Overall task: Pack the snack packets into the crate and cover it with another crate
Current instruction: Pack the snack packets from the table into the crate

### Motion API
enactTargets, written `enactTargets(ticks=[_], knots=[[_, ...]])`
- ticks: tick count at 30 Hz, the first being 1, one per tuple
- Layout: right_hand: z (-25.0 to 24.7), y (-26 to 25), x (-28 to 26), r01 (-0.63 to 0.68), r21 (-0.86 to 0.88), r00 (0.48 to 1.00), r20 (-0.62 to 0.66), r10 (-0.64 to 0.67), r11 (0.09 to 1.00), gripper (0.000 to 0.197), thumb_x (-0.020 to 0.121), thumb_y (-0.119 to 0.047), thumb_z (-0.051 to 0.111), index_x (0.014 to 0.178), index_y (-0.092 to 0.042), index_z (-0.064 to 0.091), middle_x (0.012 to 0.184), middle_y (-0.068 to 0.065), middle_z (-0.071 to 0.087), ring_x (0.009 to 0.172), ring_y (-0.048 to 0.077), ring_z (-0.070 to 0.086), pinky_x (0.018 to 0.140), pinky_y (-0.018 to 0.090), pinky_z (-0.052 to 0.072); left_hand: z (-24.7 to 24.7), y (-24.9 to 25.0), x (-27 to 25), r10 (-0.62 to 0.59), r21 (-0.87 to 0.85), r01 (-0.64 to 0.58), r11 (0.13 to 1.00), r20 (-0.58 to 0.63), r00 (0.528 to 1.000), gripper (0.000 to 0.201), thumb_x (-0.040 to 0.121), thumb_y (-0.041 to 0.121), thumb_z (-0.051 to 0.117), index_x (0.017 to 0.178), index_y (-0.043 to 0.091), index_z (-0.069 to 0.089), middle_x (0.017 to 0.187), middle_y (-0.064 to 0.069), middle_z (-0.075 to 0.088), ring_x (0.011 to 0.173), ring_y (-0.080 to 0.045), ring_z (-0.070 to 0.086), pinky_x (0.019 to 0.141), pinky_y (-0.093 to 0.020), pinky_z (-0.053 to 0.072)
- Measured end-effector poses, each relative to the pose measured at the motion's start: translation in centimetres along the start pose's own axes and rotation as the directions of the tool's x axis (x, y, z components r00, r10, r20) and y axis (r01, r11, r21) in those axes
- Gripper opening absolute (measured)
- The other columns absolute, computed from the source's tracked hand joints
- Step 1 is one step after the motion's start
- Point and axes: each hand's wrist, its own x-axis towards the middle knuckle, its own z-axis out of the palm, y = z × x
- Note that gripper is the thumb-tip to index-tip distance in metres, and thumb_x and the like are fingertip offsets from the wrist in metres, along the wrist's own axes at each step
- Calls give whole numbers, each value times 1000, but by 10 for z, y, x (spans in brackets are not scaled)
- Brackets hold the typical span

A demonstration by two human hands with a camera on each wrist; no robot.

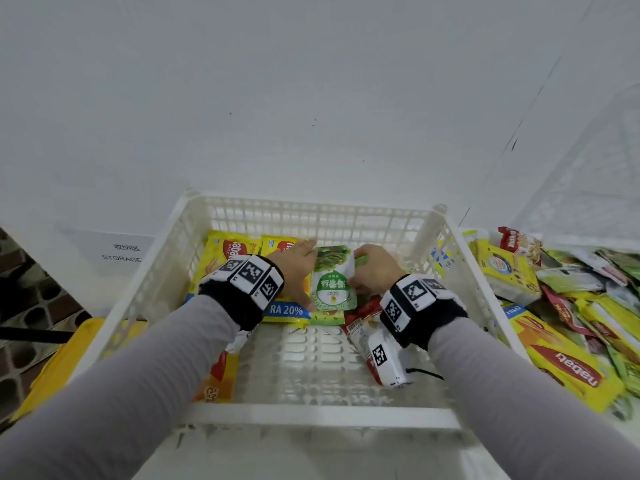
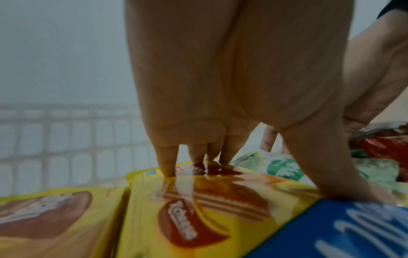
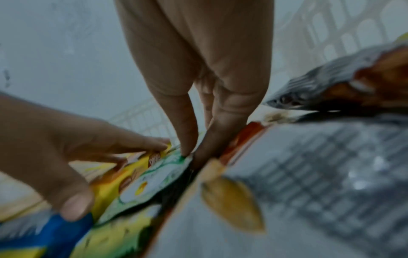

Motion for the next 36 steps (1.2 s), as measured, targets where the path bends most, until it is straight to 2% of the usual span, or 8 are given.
enactTargets(ticks=[6,10,14,18,22,28,31,36], knots=[[10,-4,-5,103,-233,982,-131,-136,967,30,83,-9,65,112,-2,62,109,15,66,101,30,62,86,39,53,1,2,-2,67,22,-66,998,-41,997,103,79,46,68,150,10,2,158,-7,-10,146,-25,-6,117,-49,14],[-5,-5,-7,118,-235,992,-17,-125,965,32,79,-12,71,108,0,66,107,15,67,101,28,63,85,34,53,5,18,-9,159,154,-140,978,-117,980,82,90,44,52,150,10,8,158,-9,-2,146,-23,2,117,-43,10],[-49,-1,-9,93,-111,992,-69,-101,989,41,78,0,68,118,-6,62,123,12,60,112,25,58,91,32,49,-4,42,-16,312,95,-297,950,-297,902,56,92,32,53,141,12,38,147,-9,33,133,-23,35,107,-35,33],[-77,6,-16,13,-260,995,-94,-39,965,30,79,6,65,106,-7,67,115,11,62,108,25,57,81,26,44,-6,77,-18,470,36,-472,881,-184,863,49,88,22,59,134,14,45,131,-7,47,121,-23,45,97,-38,41],[-74,10,-21,-68,-483,994,46,103,873,43,77,-4,72,118,-7,58,95,6,59,96,25,56,74,28,42,4,97,-12,423,41,-421,906,-112,899,65,82,27,69,136,8,37,127,-15,44,115,-29,44,90,-38,42],[-64,16,-17,-31,-636,994,65,93,771,37,89,-10,57,124,-5,47,108,10,57,93,25,54,66,26,39,-5,107,-10,332,-91,-343,935,-123,935,69,73,22,79,128,5,41,118,-16,54,106,-29,52,76,-32,44],[-61,20,-19,30,-672,998,60,14,740,10,85,-12,63,92,-5,60,85,7,59,80,26,58,52,22,36,-20,103,-19,338,-145,-354,924,-122,933,53,76,23,76,122,7,53,110,-8,62,100,-22,57,78,-31,47],[-58,25,-18,61,-695,998,65,-22,716,40,78,-12,71,53,-15,40,55,1,41,47,16,39,46,20,30,-50,85,-57,326,-89,-345,934,-178,929,18,76,20,74,85,20,58,71,14,45,72,-9,46,67,-24,39]])
